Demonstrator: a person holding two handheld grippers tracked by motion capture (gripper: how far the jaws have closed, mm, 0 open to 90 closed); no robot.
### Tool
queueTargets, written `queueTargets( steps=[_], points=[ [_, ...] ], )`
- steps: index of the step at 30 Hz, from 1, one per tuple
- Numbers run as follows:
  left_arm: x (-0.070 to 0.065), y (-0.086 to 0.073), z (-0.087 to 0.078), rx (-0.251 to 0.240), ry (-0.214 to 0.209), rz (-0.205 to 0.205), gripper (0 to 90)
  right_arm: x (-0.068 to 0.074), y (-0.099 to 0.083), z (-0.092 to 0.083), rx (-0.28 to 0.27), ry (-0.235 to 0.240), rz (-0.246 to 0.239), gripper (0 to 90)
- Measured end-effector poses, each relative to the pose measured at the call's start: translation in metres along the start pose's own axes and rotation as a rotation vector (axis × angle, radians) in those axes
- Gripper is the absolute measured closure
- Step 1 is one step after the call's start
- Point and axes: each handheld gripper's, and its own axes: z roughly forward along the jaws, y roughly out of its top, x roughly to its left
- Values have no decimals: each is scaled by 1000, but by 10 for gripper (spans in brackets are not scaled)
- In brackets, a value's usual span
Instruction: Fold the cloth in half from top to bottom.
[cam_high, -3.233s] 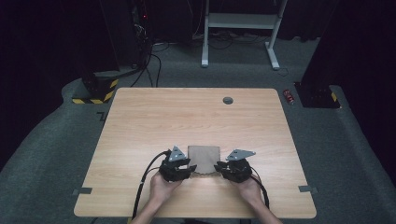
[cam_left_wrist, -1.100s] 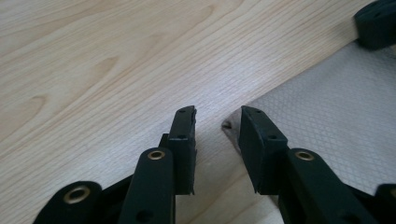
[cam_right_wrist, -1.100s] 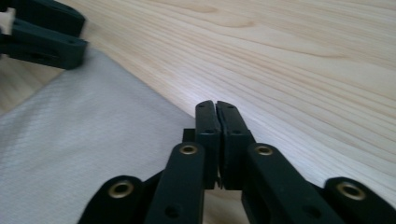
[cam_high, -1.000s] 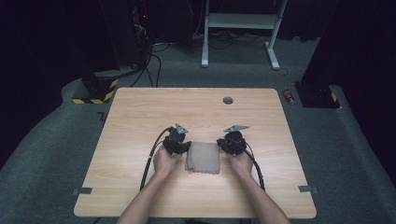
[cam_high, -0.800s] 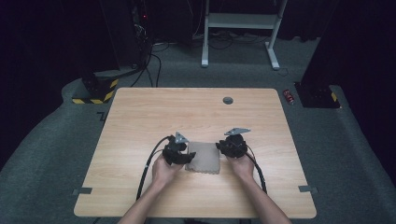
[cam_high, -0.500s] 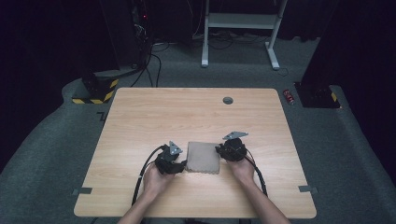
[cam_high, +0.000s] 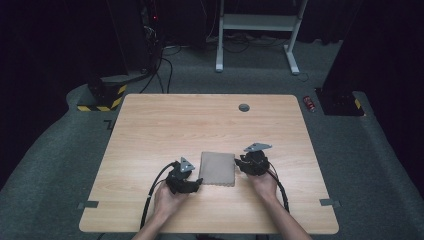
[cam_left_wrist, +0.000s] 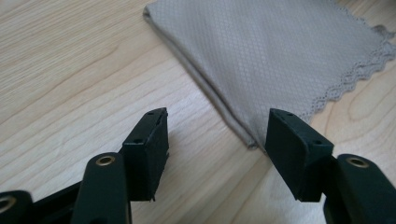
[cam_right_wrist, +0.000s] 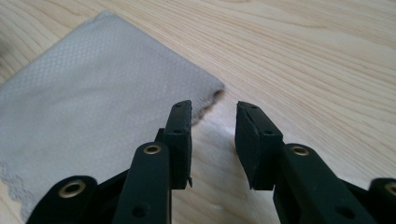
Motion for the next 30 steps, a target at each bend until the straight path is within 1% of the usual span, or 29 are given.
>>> queueTargets(
  steps=[1,2,4,5,6,7,8,9,12,13,14,15,16,17,18,19,22,27,28,29,30],
  points=[
    [1,-1,-1,4,2,-2,388,-1,-2,-1,1,-4,5,662],
    [3,-3,-4,-5,-3,-9,377,-2,-3,-2,0,-7,5,659],
    [7,-8,-11,-36,-24,-36,367,-4,-7,-6,-10,-8,22,654],
    [9,-10,-14,-54,-37,-53,364,-5,-9,-8,-12,-8,19,650],
    [9,-10,-14,-54,-37,-53,361,-5,-9,-8,-12,-8,19,650],
    [15,-17,-20,-74,-40,-80,359,-5,-13,-13,-22,-15,20,644],
    [19,-20,-21,-83,-30,-88,359,-5,-15,-16,-25,-17,16,640],
    [22,-24,-23,-95,-23,-109,359,-5,-17,-19,-31,-24,22,638],
    [35,-33,-28,-128,-2,-157,362,-6,-25,-29,-46,-47,13,629],
    [38,-35,-30,-140,14,-164,364,-7,-27,-33,-49,-55,14,627],
    [41,-37,-32,-149,21,-172,364,-8,-30,-37,-58,-61,17,625],
    [43,-38,-34,-158,28,-181,364,-9,-32,-41,-65,-64,31,622],
    [43,-38,-34,-158,28,-181,364,-9,-32,-41,-65,-64,31,622],
    [47,-40,-38,-171,44,-189,365,-13,-37,-48,-77,-76,35,617],
    [51,-41,-40,-177,53,-194,365,-13,-39,-50,-79,-83,38,615],
    [53,-43,-41,-180,57,-198,365,-15,-41,-53,-81,-92,42,612],
    [60,-48,-43,-187,69,-227,369,-19,-47,-61,-90,-113,43,606],
    [67,-57,-46,-187,99,-247,369,-23,-55,-71,-99,-139,56,592],
    [67,-57,-46,-187,99,-247,369,-23,-57,-73,-100,-144,58,590],
    [70,-60,-47,-190,111,-259,369,-24,-58,-74,-101,-150,53,589],
    [72,-62,-47,-189,109,-265,369,-24,-60,-76,-98,-155,57,587]
  ],
)
